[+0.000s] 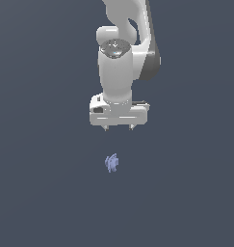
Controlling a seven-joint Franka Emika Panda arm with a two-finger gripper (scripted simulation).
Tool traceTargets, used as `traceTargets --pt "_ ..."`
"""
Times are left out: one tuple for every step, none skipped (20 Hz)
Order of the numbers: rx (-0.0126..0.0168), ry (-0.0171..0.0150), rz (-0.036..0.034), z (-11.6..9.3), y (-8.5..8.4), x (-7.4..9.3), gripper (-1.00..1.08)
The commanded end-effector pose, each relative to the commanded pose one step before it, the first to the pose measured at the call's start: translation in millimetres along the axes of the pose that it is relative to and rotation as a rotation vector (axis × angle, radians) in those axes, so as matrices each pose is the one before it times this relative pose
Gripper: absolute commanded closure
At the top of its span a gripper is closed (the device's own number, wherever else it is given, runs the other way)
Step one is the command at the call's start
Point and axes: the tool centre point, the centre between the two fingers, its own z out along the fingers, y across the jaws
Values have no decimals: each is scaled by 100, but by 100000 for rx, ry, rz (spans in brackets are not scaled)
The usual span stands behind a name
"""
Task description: Pick up the object and move it to a goal position.
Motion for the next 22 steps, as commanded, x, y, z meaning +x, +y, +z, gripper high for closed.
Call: traceTargets --pt "0 0 0 0 1 0 -92" --pt "33 10 -60 -7 -30 5 -92" --pt "98 26 -167 -20 -81 14 -92" --pt "167 45 -282 -34 -138 22 -92" --pt "230 63 -385 -47 -190 30 -92" --pt "291 81 -478 -61 -239 37 -92" --pt "299 85 -477 -64 -245 35 -92" --pt "232 68 -354 -52 -189 24 -92" --pt "162 49 -229 -39 -131 14 -92" --pt "95 30 -117 -27 -77 4 -92" --pt "0 0 0 -4 -17 -1 -92" --pt "-25 -5 64 6 41 -5 -92" --pt "-62 -27 -14 32 35 12 -92" --pt "-30 -24 -133 44 30 35 -92" --pt "-47 -43 -277 77 24 64 -92" --pt "-66 -61 -386 110 42 91 -92" --pt "-93 -82 -487 144 60 116 -92" --pt "-119 -103 -589 178 75 139 -92" --pt "-141 -123 -688 213 95 163 -92" --pt "-159 -142 -786 246 112 184 -92" --pt "-174 -161 -886 279 126 204 -92" --pt "-189 -182 -998 315 141 225 -92"
